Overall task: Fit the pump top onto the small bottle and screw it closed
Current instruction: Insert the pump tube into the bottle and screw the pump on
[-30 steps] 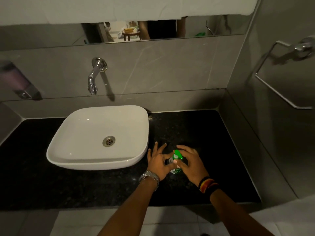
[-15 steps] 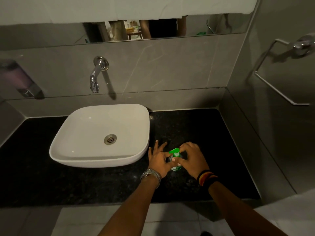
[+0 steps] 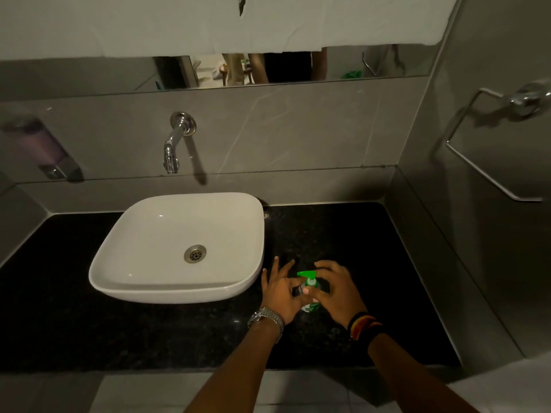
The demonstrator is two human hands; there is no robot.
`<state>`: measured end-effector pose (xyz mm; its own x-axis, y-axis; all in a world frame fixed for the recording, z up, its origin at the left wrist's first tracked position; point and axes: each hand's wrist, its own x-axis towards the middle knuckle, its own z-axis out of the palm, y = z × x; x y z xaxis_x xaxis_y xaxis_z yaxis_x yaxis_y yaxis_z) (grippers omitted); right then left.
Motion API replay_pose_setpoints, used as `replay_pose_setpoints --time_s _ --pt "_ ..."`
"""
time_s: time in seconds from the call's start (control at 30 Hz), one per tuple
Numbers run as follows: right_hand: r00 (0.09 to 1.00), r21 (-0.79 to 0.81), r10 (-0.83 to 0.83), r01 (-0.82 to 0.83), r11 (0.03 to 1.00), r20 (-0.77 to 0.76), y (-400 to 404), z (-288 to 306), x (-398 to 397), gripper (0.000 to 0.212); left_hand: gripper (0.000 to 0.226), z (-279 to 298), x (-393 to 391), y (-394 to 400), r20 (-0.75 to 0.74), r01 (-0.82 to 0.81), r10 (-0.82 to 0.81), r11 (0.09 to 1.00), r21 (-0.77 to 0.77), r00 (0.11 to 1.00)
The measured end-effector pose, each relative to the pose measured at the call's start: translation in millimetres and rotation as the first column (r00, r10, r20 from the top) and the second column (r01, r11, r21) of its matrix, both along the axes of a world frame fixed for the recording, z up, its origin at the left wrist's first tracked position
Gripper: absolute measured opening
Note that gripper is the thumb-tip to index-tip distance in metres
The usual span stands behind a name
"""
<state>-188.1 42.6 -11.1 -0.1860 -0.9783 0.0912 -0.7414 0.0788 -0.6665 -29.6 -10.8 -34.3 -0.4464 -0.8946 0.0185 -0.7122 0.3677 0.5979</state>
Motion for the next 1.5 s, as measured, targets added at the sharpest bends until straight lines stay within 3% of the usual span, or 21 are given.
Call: replay_pose_setpoints --time_s 0.1,0.27,0.43,0.53,0.63,0.7,0.83,1.0,1.17,1.5 --pt "0.998 -0.049 0.016 -0.019 0.999 -0.057 3 -2 -2 0.035 0.036 -2 0 2 -0.01 -0.011 0.011 1.0 -0.006 1.0" --pt "0.957 -0.108 -0.05 0.02 0.994 -0.285 3 -8 3 0.036 0.038 -1 -1 4 -0.03 -0.023 0.022 0.999 -0.031 0.999" --pt "0.936 -0.147 -0.172 0.132 0.98 -0.308 9 -15 16 0.031 0.037 2 -3 8 -0.023 -0.044 0.043 0.999 -0.018 0.999" --pt "0.956 -0.103 -0.195 0.176 0.979 -0.219 7 -8 16 0.032 0.037 5 -2 8 -0.009 -0.047 0.047 0.999 0.006 0.999" --pt "0.998 -0.021 -0.055 0.055 0.998 -0.023 6 12 3 0.047 0.038 7 -1 6 0.01 -0.03 0.03 0.999 0.018 0.999" --pt "0.997 0.044 0.071 -0.071 0.996 -0.004 1 36 -7 0.055 0.043 9 -1 6 -0.011 -0.034 0.035 0.998 0.047 0.999" --pt "0.941 0.228 0.271 -0.224 0.948 -0.201 -15 81 -6 0.036 0.052 13 -1 5 0.002 -0.018 0.018 0.997 0.069 1.0" --pt "0.789 0.339 0.465 -0.343 0.876 -0.402 -20 102 -2 0.032 0.051 14 -2 2 0.026 -0.018 0.016 0.996 0.084 1.0" --pt "0.82 0.346 0.477 -0.369 0.863 -0.315 -16 106 -8 0.032 0.046 14 -1 4 0.001 -0.023 0.023 0.995 0.099 1.0" --pt "0.825 0.321 0.483 -0.391 0.863 -0.294 -15 100 -9 0.032 0.043 17 -3 5 0.01 -0.04 0.039 0.993 0.107 0.999"
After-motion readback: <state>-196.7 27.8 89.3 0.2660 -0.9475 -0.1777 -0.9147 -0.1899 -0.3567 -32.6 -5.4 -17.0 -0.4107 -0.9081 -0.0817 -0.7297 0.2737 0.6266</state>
